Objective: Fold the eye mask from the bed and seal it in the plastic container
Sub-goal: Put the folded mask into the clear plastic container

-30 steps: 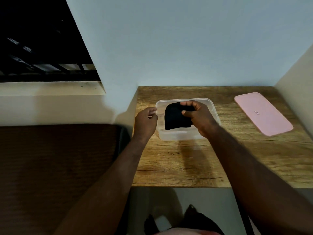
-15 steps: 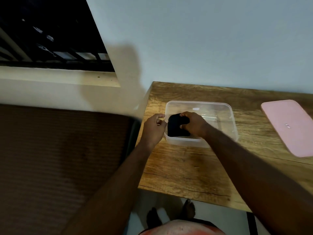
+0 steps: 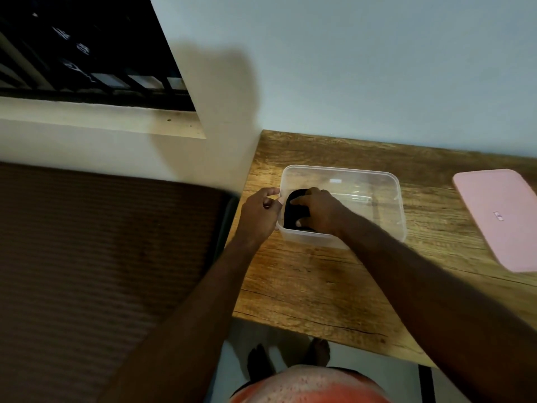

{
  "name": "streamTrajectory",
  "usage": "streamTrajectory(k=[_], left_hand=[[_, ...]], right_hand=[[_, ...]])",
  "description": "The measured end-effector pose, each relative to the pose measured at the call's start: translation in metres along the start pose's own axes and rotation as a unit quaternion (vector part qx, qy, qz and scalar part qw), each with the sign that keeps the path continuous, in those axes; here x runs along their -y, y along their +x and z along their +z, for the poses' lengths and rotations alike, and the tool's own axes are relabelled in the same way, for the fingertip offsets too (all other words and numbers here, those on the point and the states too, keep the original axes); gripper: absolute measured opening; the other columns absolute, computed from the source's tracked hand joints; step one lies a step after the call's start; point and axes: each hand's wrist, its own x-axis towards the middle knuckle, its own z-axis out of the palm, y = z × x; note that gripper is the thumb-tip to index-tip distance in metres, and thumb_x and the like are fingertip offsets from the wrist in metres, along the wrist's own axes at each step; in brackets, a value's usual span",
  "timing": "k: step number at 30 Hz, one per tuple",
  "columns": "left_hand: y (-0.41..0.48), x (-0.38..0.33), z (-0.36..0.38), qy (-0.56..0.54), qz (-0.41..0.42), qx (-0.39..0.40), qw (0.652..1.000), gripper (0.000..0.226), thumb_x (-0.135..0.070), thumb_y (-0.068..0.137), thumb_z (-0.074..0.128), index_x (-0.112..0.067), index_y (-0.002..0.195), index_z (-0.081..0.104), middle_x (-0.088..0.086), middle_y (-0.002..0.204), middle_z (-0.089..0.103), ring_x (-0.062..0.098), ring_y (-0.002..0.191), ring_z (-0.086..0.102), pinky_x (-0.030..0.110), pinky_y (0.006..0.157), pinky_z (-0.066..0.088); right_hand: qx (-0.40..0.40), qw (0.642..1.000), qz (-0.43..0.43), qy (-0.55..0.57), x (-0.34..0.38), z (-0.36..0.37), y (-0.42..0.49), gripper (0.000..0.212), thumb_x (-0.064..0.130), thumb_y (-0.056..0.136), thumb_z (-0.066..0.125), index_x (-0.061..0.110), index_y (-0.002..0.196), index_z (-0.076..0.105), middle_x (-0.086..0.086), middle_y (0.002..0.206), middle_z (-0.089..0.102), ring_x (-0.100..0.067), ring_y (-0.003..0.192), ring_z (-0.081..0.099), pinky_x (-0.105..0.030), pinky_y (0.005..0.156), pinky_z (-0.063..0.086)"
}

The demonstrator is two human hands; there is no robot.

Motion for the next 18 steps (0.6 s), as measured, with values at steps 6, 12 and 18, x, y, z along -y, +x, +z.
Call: streamTrajectory(k=[6,12,18], left_hand=[[-0.0008,0.0015,0.0018,0.001,0.001,0.005,1.0,0.029,-0.016,0.096,0.058,-0.015,0.125,0.06,0.012,0.096,0.068,0.017,0.076,0.066,0.026,0.051,0.055],[-0.0002,0.0029,0.0005,-0.004,-0.001,0.01,1.0,0.029,-0.014,0.096,0.056,-0.017,0.125,0.06,0.011,0.098,0.069,0.019,0.075,0.068,0.029,0.053,0.057],[-0.0002,0.004,0.0002,-0.006,0.008,0.008,1.0,0.026,-0.017,0.096,0.057,-0.018,0.122,0.061,0.01,0.094,0.069,0.012,0.058,0.063,0.021,0.046,0.052]], right_hand=[[-0.024,0.999,0.024,0.015,-0.001,0.0007,-0.0006,0.077,0.039,0.079,0.078,0.026,0.146,0.042,-0.011,0.139,0.043,-0.033,0.128,0.043,-0.045,0.103,0.043],[0.007,0.998,0.056,-0.024,0.0002,0.0036,0.0012,0.091,0.052,0.076,0.075,0.031,0.151,0.028,-0.01,0.149,0.036,-0.036,0.132,0.034,-0.05,0.106,0.04],[0.015,1.0,0.008,-0.006,-0.0006,0.0044,0.0039,0.087,0.051,0.078,0.074,0.027,0.151,0.034,-0.012,0.149,0.037,-0.036,0.132,0.036,-0.044,0.11,0.036]])
